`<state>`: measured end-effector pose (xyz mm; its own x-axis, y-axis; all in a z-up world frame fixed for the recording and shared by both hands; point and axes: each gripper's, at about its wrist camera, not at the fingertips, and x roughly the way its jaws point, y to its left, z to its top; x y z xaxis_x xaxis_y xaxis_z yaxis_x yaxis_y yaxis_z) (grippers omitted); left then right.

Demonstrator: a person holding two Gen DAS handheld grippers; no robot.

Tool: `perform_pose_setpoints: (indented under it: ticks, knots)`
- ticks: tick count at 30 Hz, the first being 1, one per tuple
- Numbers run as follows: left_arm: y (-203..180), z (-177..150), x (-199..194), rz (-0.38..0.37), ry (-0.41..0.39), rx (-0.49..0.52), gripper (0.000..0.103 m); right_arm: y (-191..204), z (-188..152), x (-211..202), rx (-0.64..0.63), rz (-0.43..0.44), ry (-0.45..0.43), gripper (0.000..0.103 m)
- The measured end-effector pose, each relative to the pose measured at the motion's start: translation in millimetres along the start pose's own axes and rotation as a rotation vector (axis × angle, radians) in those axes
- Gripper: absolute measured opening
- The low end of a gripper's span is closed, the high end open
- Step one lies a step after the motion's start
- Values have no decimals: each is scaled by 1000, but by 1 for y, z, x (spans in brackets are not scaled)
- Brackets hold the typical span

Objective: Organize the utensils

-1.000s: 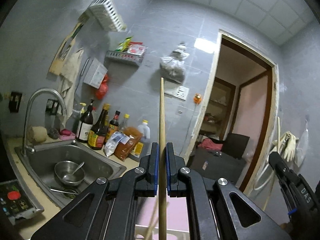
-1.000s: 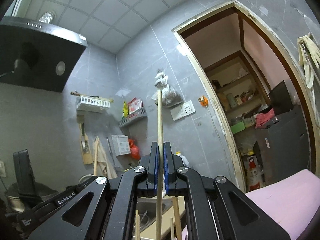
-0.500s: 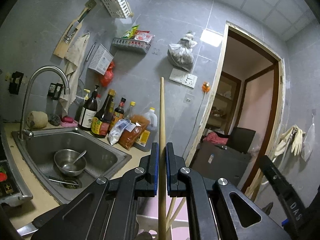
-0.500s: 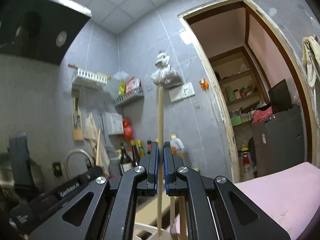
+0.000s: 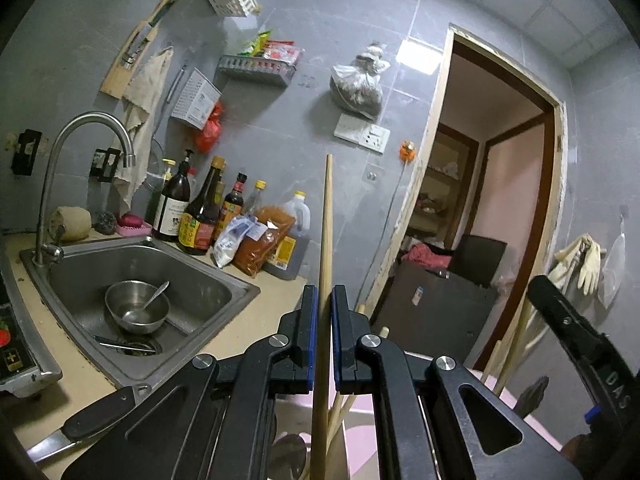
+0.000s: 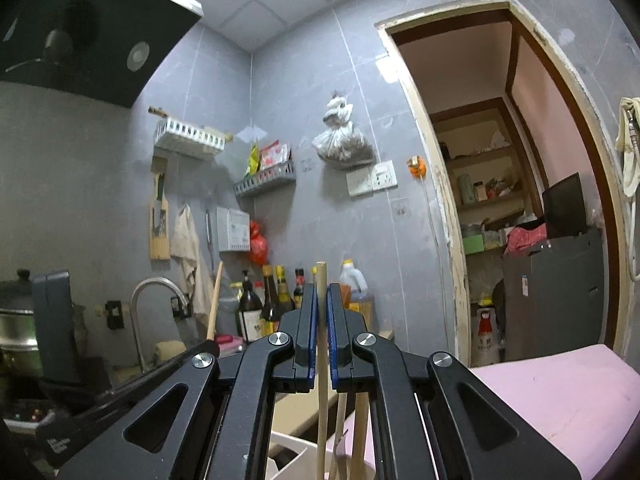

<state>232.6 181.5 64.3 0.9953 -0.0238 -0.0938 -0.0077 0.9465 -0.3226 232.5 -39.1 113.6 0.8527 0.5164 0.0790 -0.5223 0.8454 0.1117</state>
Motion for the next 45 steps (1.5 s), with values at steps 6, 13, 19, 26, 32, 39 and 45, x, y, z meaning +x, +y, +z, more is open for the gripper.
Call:
perform_pose_setpoints:
  ticks: [6, 13, 19, 26, 32, 39, 45]
  knots:
    - [-4, -4, -3, -33, 55, 3, 5, -3, -3, 5, 16, 3, 64, 4]
    - [-17, -2, -19, -63, 83, 28, 18, -11, 8, -9, 26, -4, 80, 21]
    - [-36, 2, -46, -88, 86, 45, 28, -24, 21, -37, 23, -12, 87, 36]
    - [-67, 0, -67, -97, 110, 84, 38, -40, 37, -80, -12, -58, 104, 51]
    - [-92, -11, -85, -91, 147, 111, 48, -55, 44, -115, -17, -105, 149, 69]
    - [-112, -29, -98, -116, 206, 142, 61, -69, 44, -145, -34, -154, 226, 83]
    - [-119, -47, -112, -122, 236, 151, 81, -82, 35, -175, 17, -193, 278, 100]
